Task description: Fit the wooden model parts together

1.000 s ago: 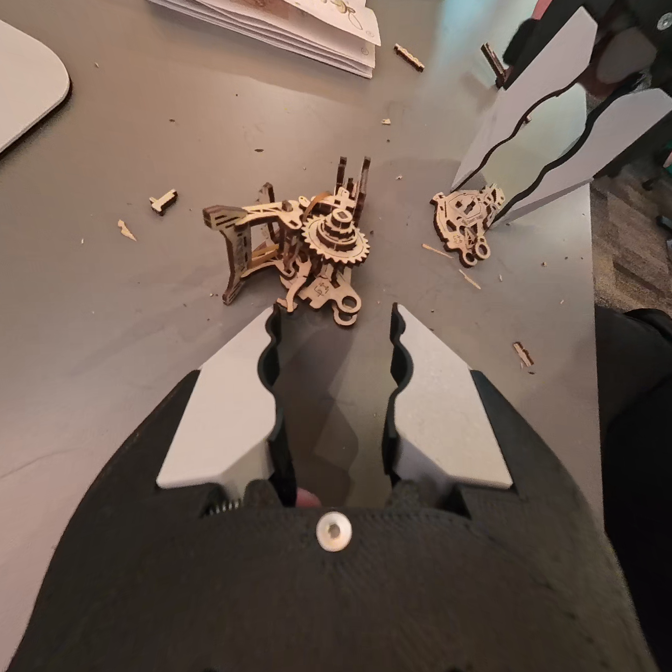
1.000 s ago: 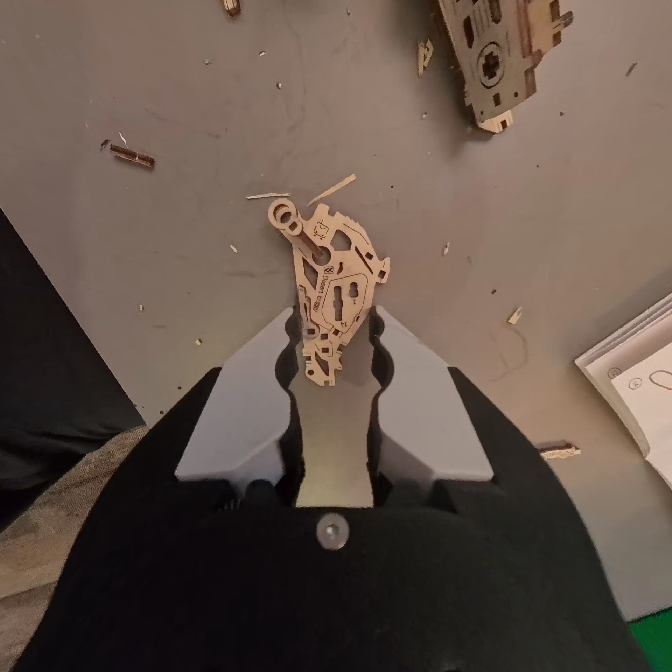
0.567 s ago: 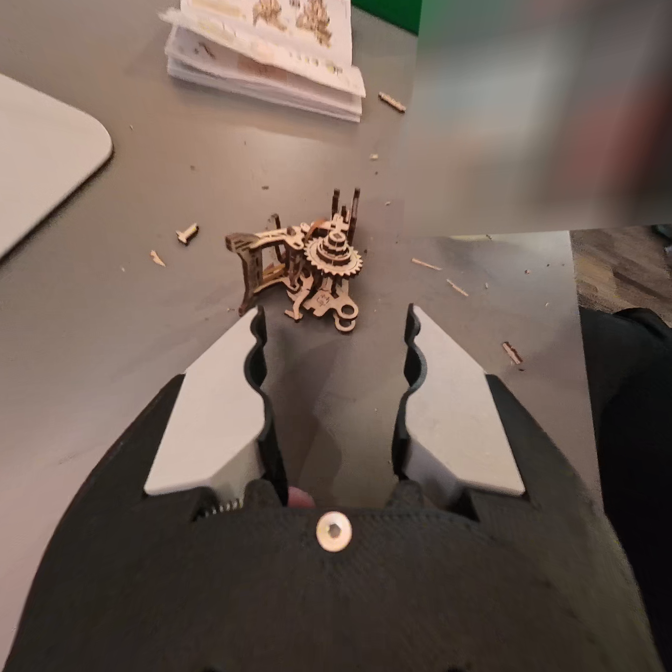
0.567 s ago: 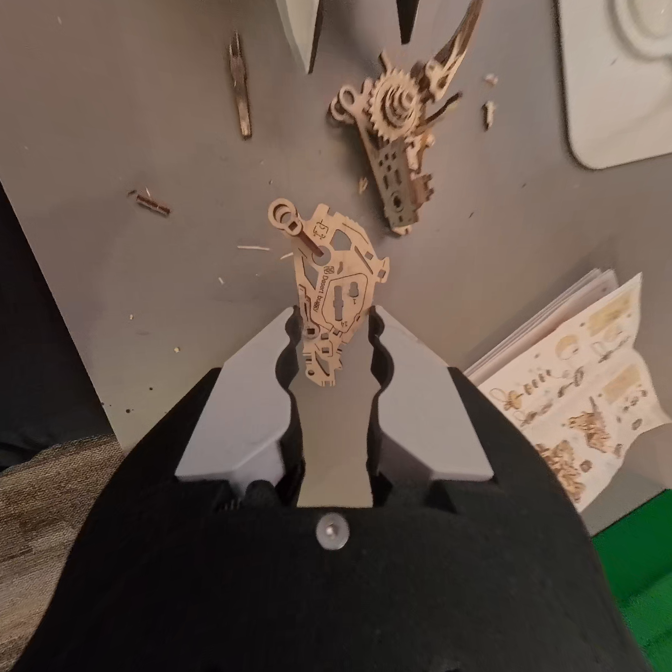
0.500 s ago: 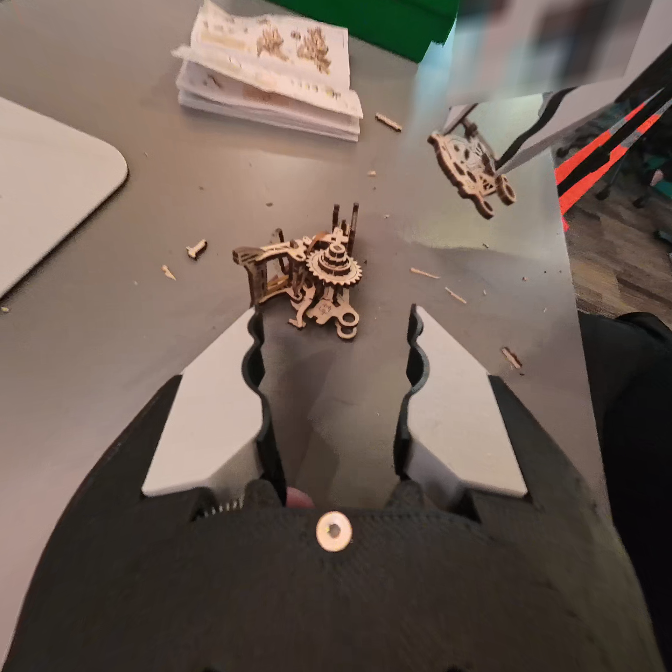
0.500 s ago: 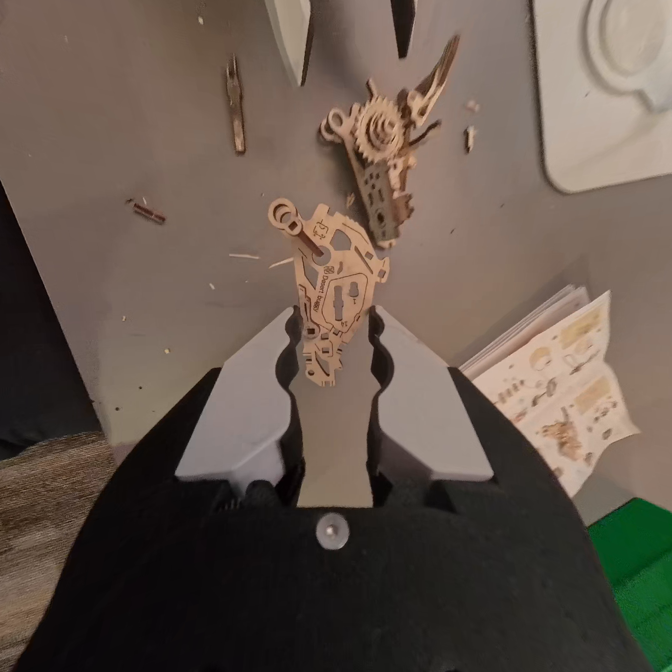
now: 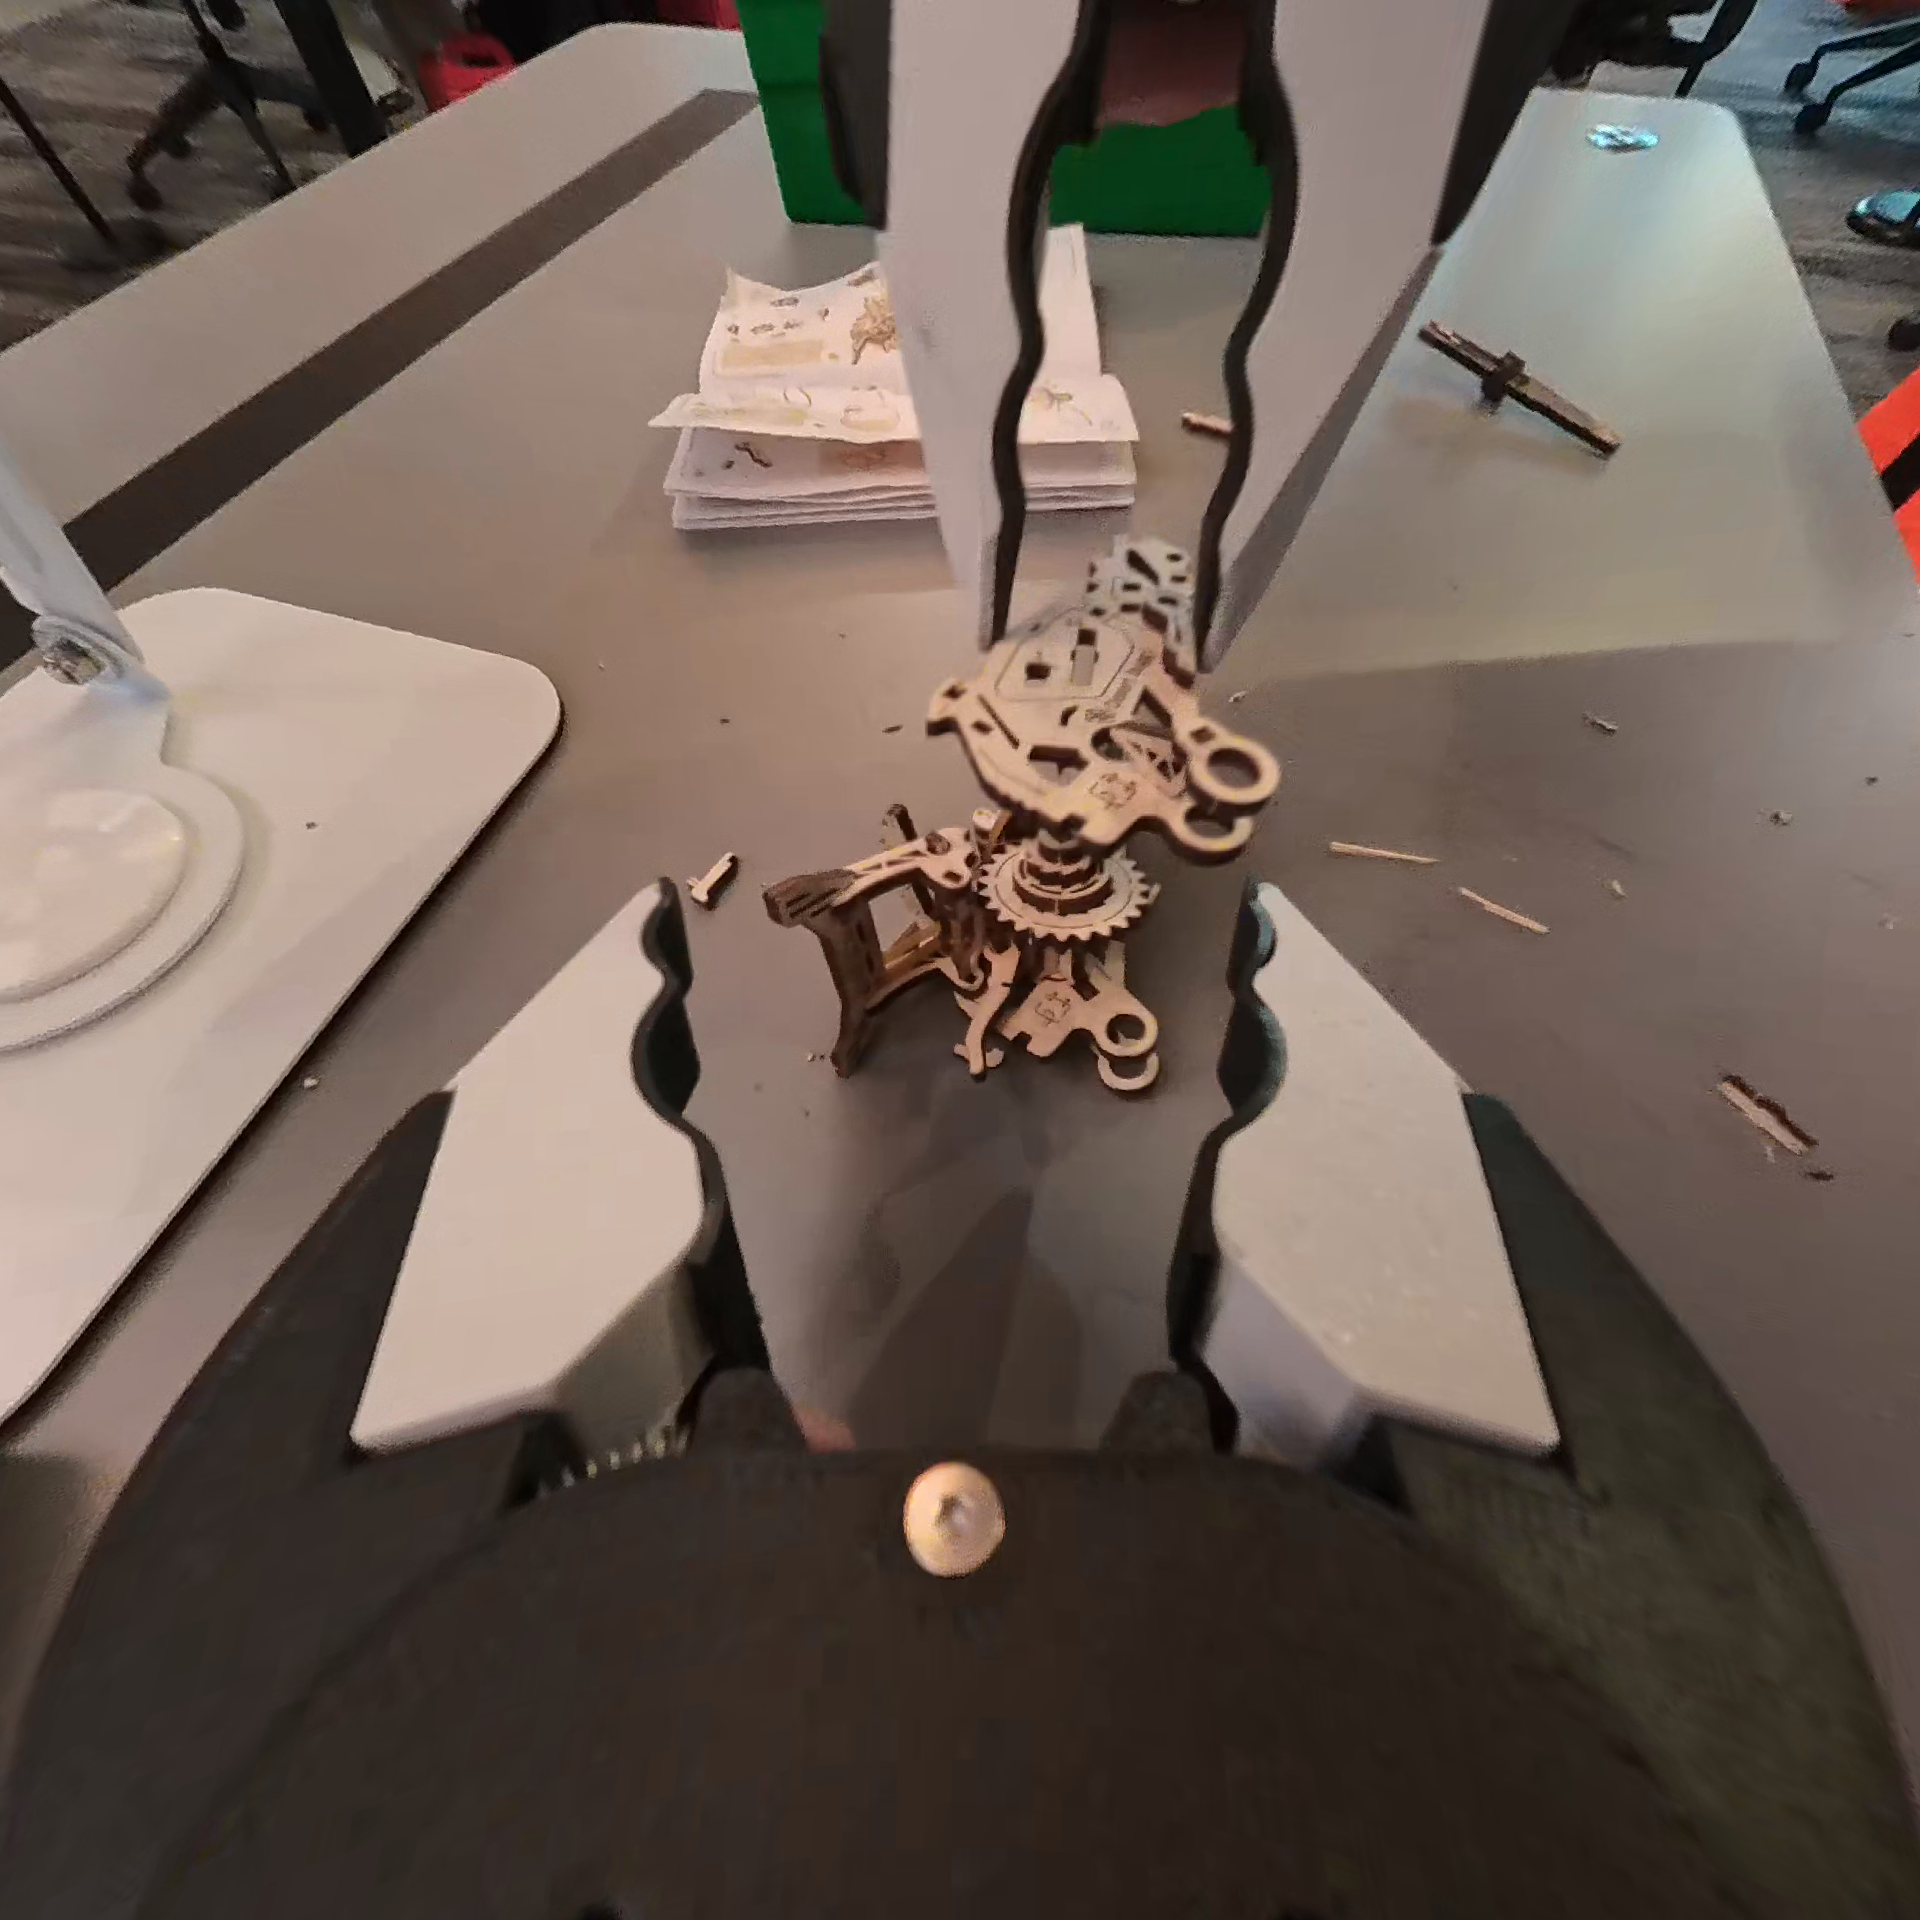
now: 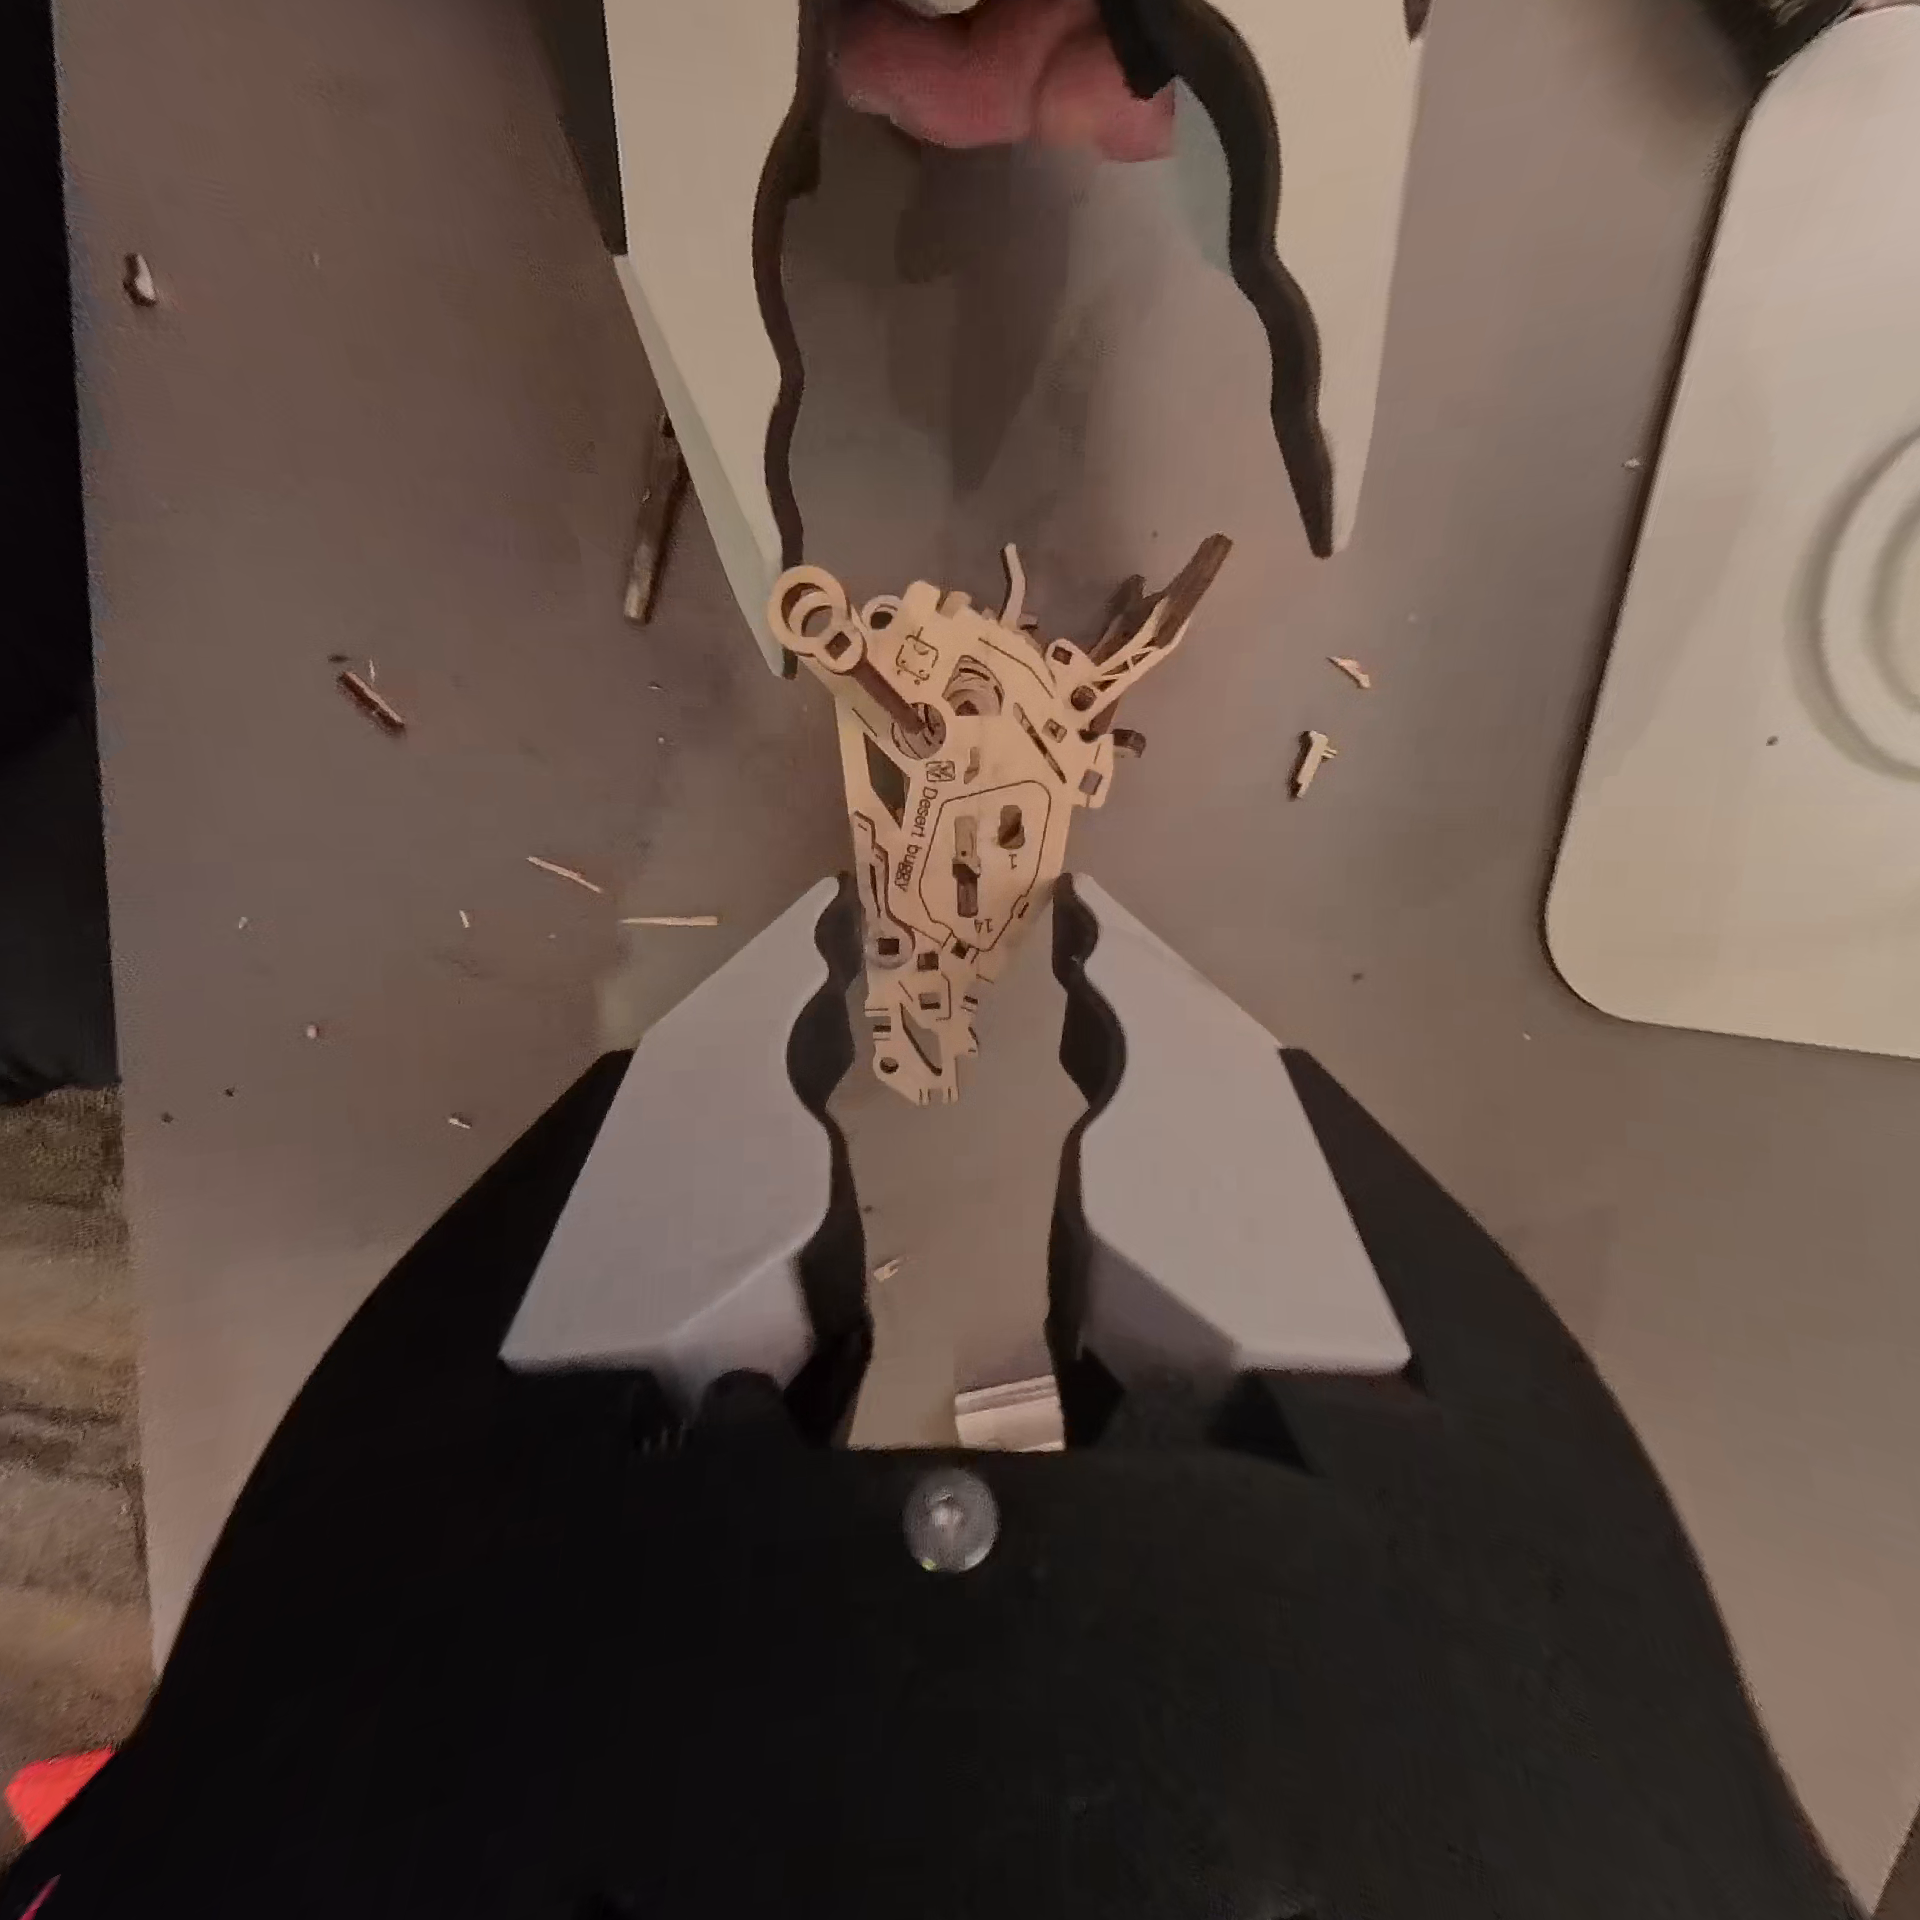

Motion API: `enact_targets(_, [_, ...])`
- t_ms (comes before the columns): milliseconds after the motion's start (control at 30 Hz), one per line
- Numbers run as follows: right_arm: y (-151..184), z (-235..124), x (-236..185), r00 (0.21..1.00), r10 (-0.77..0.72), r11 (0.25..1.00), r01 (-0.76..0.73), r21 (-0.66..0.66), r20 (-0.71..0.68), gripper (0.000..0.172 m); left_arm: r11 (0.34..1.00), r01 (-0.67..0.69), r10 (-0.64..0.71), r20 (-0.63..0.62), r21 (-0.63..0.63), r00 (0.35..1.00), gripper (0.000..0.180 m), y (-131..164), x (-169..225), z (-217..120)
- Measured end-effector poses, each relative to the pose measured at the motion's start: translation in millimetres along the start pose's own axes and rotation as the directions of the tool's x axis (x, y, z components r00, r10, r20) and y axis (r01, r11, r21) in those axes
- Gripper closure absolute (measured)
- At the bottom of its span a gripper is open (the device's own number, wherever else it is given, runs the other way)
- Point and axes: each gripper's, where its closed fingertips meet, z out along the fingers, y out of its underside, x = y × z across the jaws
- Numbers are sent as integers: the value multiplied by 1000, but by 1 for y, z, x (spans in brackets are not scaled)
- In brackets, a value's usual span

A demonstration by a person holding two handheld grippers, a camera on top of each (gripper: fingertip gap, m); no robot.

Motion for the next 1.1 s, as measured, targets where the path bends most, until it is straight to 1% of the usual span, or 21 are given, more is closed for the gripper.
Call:
enact_targets(233, [1,3,10,998,-20,1000,20,11,62,137,1000,-30,29,-14,-5,999,82,-2,0,6])
enact_targets(333, [3,6,11,995,-22,1000,21,7,94,137,998,-51,52,-27,40,998,84,-9,4,4])
enact_targets(433, [2,8,10,992,-31,999,29,18,124,137,995,-64,65,-14,78,998,90,-15,3,1])
enact_targets(467, [1,8,10,991,-34,999,31,22,131,137,994,-73,73,-4,84,997,92,-16,3,0])
enact_targets(600, [0,9,10,987,-47,998,42,35,152,137,977,-169,162,60,133,985,116,-28,6,-8])
enact_targets(633, [-1,9,10,986,-50,998,44,42,159,137,972,-184,177,59,149,982,123,-31,9,-10])
enact_targets(700, [-1,10,11,984,-57,997,50,51,166,137,962,-218,206,87,167,975,131,-36,11,-15])
enact_targets(767, [1,10,10,982,-59,997,50,51,180,137,952,-250,239,84,174,967,140,-36,18,-17])
enact_targets(933, [-2,11,8,978,-77,995,62,83,195,137,948,-287,277,83,138,957,147,-29,22,-12])
enact_targets(1100, [-3,13,11,975,-89,994,73,82,202,137,948,-294,287,70,120,955,157,-24,25,-8])
